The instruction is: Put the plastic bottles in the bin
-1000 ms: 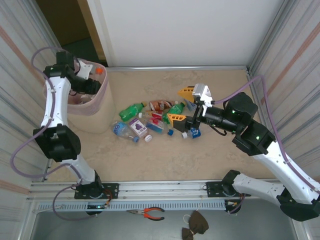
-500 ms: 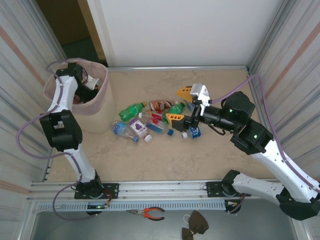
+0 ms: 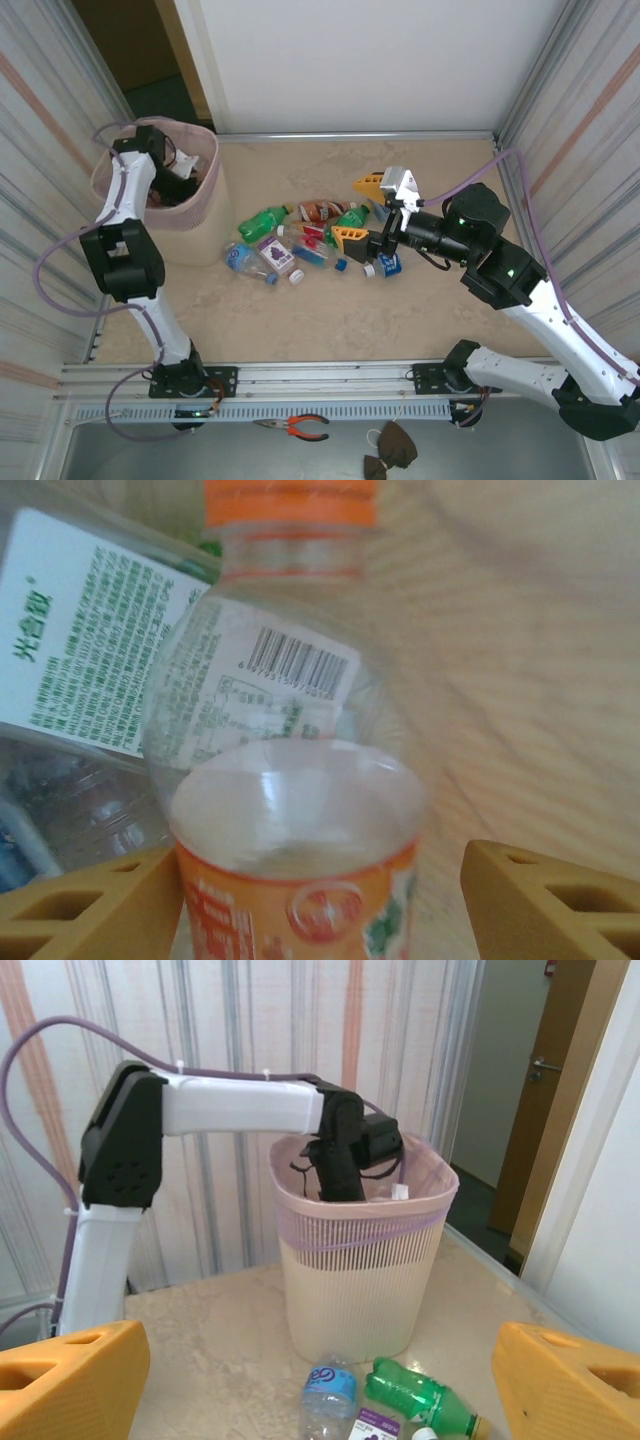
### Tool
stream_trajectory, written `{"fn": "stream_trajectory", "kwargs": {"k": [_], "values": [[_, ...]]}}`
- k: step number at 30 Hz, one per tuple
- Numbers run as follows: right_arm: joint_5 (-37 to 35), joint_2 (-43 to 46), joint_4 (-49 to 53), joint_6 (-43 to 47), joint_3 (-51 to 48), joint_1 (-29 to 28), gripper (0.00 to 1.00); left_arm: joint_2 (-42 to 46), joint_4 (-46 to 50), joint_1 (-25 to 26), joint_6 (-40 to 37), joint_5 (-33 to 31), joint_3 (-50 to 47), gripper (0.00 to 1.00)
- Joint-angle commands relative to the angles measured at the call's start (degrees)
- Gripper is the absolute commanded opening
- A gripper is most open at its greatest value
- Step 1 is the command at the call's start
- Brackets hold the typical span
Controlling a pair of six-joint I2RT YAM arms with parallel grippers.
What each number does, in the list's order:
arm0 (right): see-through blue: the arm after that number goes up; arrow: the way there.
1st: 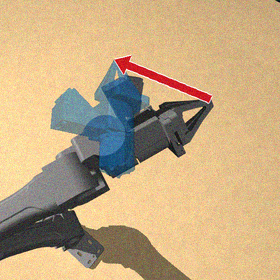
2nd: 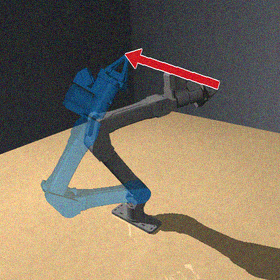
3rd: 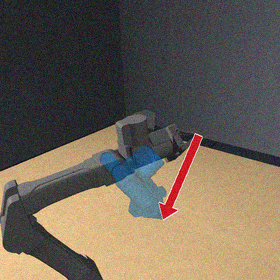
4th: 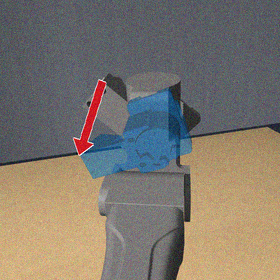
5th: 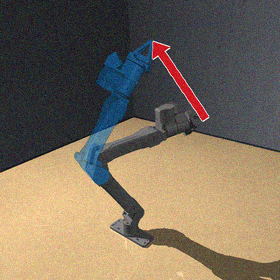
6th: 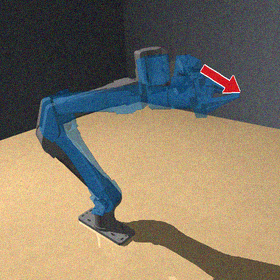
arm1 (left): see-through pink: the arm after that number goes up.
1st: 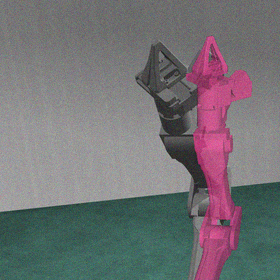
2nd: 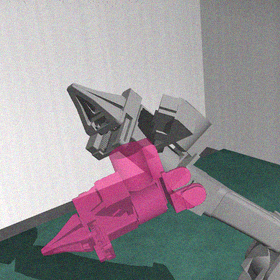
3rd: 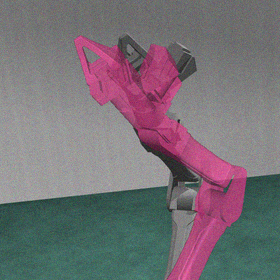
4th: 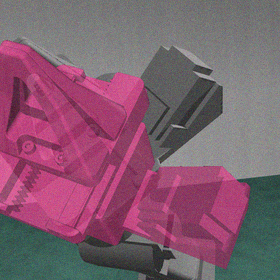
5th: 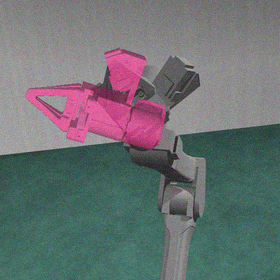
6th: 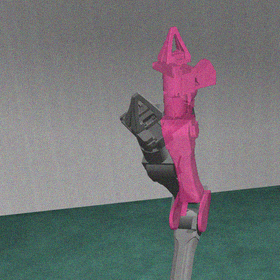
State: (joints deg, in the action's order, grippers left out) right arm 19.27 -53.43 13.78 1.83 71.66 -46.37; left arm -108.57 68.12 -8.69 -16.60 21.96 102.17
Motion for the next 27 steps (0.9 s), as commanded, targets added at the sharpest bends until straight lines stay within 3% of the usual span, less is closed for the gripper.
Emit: {"fn": "stream_trajectory", "kwargs": {"k": [1,10,17,23,27], "values": [[-0.9,1.2,-0.1,0.1,-0.3,0.5,0.88,5.9,-0.5,-0.1,0.8,3.4,0.0,0.75],[-2.6,1.7,1.2,0.0,0.2,2.8,0.88,12.1,-0.7,-0.3,3.4,4.3,3.5,0.77],[-2.0,1.0,5.1,-2.0,2.3,10.4,0.88,18.0,-2.3,-0.4,7.0,6.3,4.8,0.76],[-0.7,-0.4,8.4,-3.2,2.7,17.5,0.87,21.2,-2.5,-0.6,8.0,2.2,5.0,0.77],[0.1,-2.5,11.1,-3.1,2.9,21.7,0.87,22.8,-3.5,-0.7,9.2,4.6,5.4,0.76]]}}
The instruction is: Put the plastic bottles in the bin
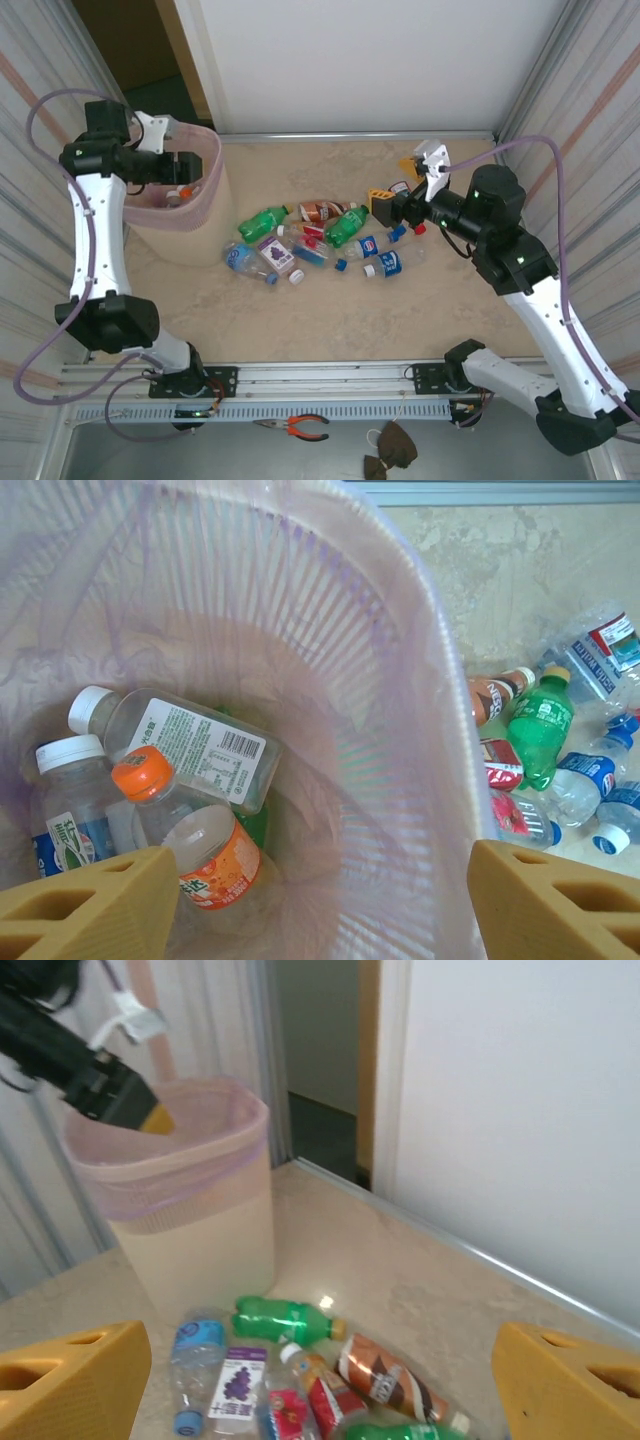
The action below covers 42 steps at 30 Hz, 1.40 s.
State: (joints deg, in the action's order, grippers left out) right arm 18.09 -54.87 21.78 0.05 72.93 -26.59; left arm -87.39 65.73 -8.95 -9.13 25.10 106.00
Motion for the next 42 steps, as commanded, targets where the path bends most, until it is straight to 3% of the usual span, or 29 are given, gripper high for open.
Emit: {"fn": "stream_trajectory", "kwargs": {"k": [1,7,12,18,26,32,42], "values": [[1.2,-1.5,3.7,-1.4,1.8,3.0,0.87,1.9,-1.2,-0.4,2.2,2.1,1.8,0.75],[0.8,-7.7,6.1,-3.0,1.4,9.9,0.85,5.3,-5.5,-0.5,5.5,8.6,0.9,0.74],[-0.4,-14.6,7.7,-5.4,1.9,15.4,0.82,10.7,-15.3,-0.5,10.5,17.0,-5.2,0.74],[-2.6,-23.8,9.8,-5.9,2.3,20.7,0.74,16.4,-27.4,1.1,17.1,22.6,-13.2,0.74],[-5.6,-34.9,11.1,-3.0,2.0,23.4,0.7,19.0,-34.3,9.3,19.4,19.4,-19.5,0.74],[-5.8,-45.2,11.7,-1.5,7.3,23.3,0.7,17.3,-36.2,15.5,19.6,16.9,-20.8,0.74],[-7.0,-58.5,15.9,2.1,18.3,22.2,0.73,16.2,-39.2,19.1,21.2,15.2,-22.8,0.73]]}}
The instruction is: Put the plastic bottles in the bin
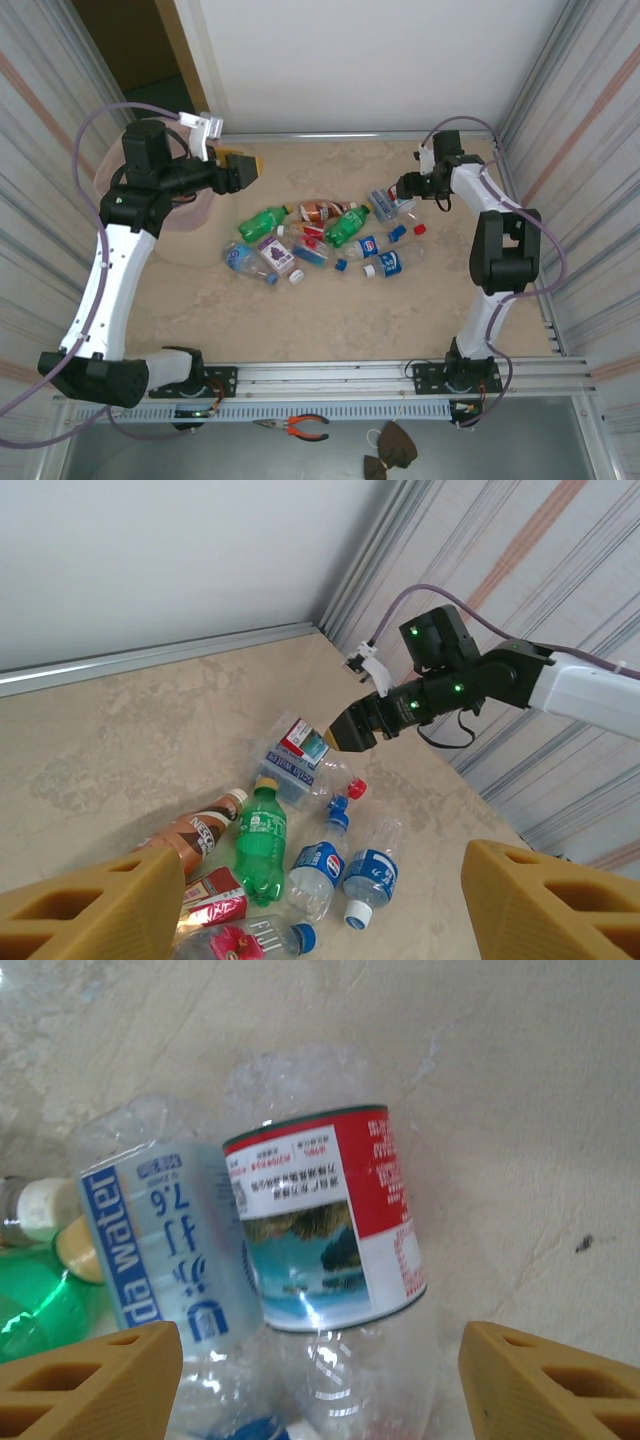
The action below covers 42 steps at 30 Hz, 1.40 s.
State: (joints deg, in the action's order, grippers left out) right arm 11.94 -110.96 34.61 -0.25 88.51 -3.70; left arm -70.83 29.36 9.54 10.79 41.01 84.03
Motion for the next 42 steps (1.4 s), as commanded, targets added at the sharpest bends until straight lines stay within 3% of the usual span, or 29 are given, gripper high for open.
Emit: {"fn": "stream_trajectory", "kwargs": {"k": [1,12,25,42], "values": [[-0.9,-3.3,3.2,2.6,3.3,-0.8,0.73,-0.5,-3.0,0.9,1.3,-0.7,-0.8,0.74],[-1.9,-9.4,4.1,2.4,7.4,-0.1,0.71,-1.9,-3.0,2.1,1.3,-1.2,-0.3,0.73],[-6.0,-8.5,4.8,-1.3,4.5,2.7,0.67,-2.5,-2.8,2.5,1.5,-1.1,-0.1,0.73],[-6.5,-6.4,5.3,-4.2,-2.4,1.8,0.73,-3.1,-2.2,2.7,1.4,-0.6,0.2,0.73]]}}
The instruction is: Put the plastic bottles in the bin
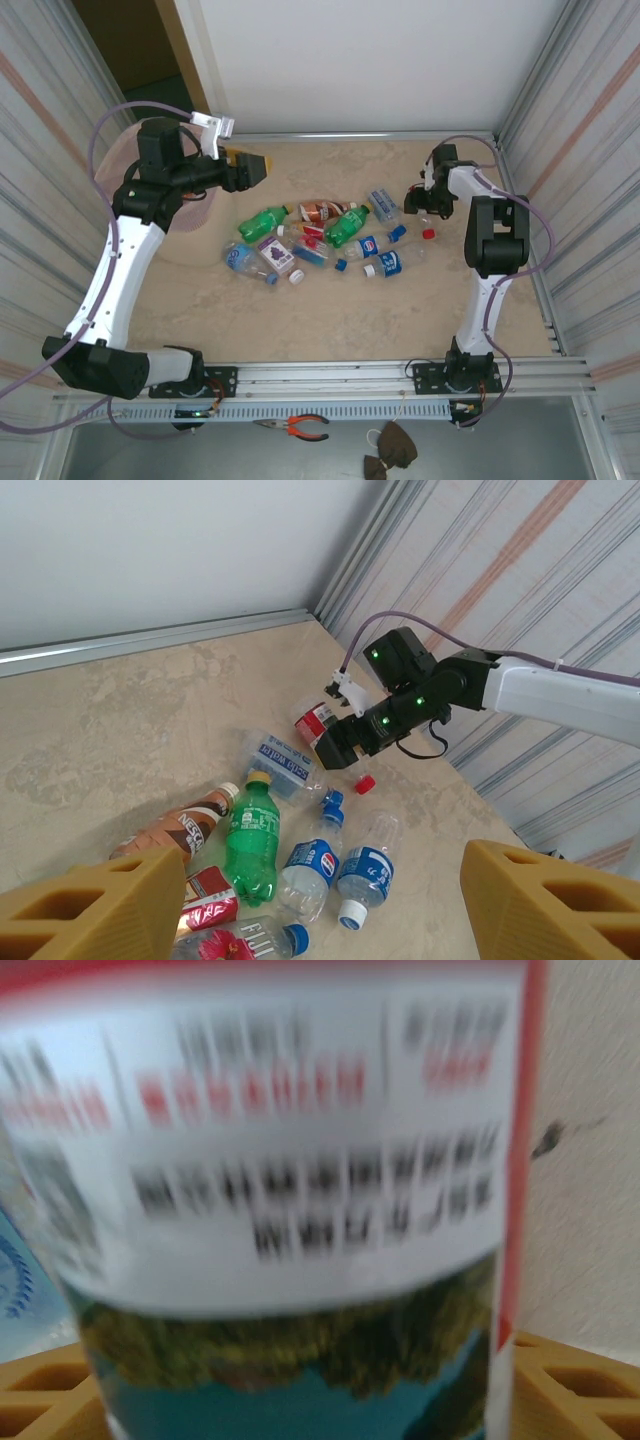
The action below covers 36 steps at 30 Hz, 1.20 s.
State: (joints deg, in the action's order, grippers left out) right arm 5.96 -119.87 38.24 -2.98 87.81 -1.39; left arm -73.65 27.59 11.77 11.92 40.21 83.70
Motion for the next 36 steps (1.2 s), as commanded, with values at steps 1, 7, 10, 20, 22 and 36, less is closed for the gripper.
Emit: {"fn": "stream_trajectory", "kwargs": {"k": [1,7,10,20,22,36], "values": [[-0.8,2.9,1.5,-1.4,-2.4,-0.7,0.73,-0.3,-0.4,0.4,0.3,0.2,0.5,0.73],[-1.9,5.3,0.9,-1.3,-7.1,-1.1,0.72,-0.7,-0.5,0.6,0.5,0.3,0.7,0.73],[-2.3,6.4,0.9,-1.2,-8.8,-1.5,0.7,-1.0,-0.4,0.8,0.5,0.6,0.9,0.73],[-3.1,10.2,0.9,-1.9,-12.9,-2.6,0.63,-1.5,-0.2,0.9,0.4,0.7,1.0,0.73],[-3.1,10.6,0.8,-2.0,-13.2,-2.8,0.61,-1.6,-0.2,1.0,0.4,0.7,1.1,0.73],[-3.8,12.0,0.7,-2.2,-13.2,-3.1,0.43,-2.1,-0.4,1.1,0.4,0.8,1.4,0.73]]}}
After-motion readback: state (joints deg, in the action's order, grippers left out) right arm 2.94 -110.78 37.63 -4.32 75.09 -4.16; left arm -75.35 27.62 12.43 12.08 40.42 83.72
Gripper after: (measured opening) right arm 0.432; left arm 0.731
